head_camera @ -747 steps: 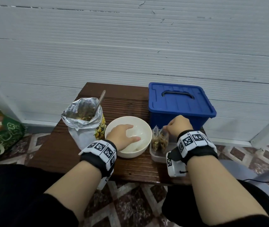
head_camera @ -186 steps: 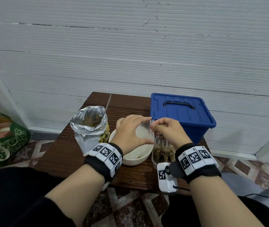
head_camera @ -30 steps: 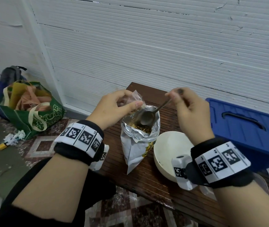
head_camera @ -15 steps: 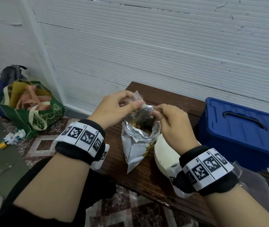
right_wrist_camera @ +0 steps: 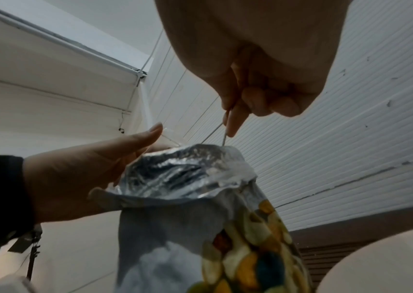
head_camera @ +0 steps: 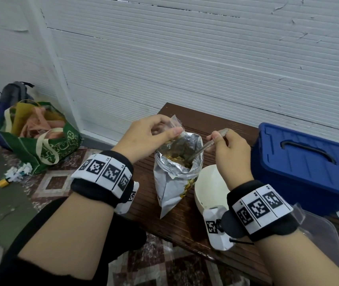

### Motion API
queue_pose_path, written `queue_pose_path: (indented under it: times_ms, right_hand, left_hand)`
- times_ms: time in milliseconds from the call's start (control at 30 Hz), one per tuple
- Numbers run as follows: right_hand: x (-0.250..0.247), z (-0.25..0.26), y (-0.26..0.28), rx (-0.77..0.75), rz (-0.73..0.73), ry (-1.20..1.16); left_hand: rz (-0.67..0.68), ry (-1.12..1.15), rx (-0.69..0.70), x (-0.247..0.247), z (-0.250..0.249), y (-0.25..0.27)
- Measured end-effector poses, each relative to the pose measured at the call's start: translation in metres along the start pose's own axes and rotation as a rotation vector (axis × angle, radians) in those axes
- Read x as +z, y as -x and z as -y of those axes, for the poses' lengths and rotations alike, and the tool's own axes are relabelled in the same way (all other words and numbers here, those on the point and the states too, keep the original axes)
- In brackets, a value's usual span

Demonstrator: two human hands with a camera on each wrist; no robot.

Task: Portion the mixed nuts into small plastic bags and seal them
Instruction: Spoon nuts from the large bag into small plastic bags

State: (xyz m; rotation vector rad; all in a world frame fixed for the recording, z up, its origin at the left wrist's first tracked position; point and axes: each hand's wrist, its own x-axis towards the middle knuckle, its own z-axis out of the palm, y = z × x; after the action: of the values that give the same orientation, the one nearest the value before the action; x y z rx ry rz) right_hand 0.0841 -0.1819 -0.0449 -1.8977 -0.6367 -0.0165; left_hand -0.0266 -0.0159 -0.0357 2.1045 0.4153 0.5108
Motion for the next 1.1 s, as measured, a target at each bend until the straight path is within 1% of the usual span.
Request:
queue_pose_path:
  times_ms: [167, 367, 467, 633, 767, 900, 967, 1100]
  right_hand:
    - [-0.001, 0.000, -0.002, 0.100, -0.052, -0.071]
    - [-0.010, -0.002, -0.012, 0.230, -0.126, -0.144]
    - [-0.015, -0.002, -0.016, 0.262, -0.151, -0.155]
    - [-0.021, 0.001, -0.019, 0.275, -0.186, -0.172]
    - [-0.030, 0.005, -0.027, 0.286, -0.235, -0.204]
    - [-0.041, 0.013, -0.037, 0.270, -0.295, -0.232]
    - [-0.042, 0.019, -0.038, 0.247, -0.289, -0.227]
    - [-0.038, 0.032, -0.037, 0.172, -0.227, -0.185]
  left_hand:
    - [0.002, 0.014, 0.000, 0.000, -0.003, 0.001]
    - [-0.040, 0.001, -0.008, -0.003, -0.004, 0.002]
    - [-0.069, 0.032, -0.015, -0.008, -0.003, 0.002]
    - [-0.117, 0.068, -0.030, -0.016, -0.008, 0.006]
    - [-0.077, 0.028, -0.049, -0.023, -0.008, 0.007]
    - [-0.027, 0.006, -0.032, -0.020, -0.009, 0.007]
    - [-0.013, 0.000, -0.025, -0.015, -0.009, 0.007]
    - [-0.014, -0.027, 0.022, -0.004, -0.011, 0.005]
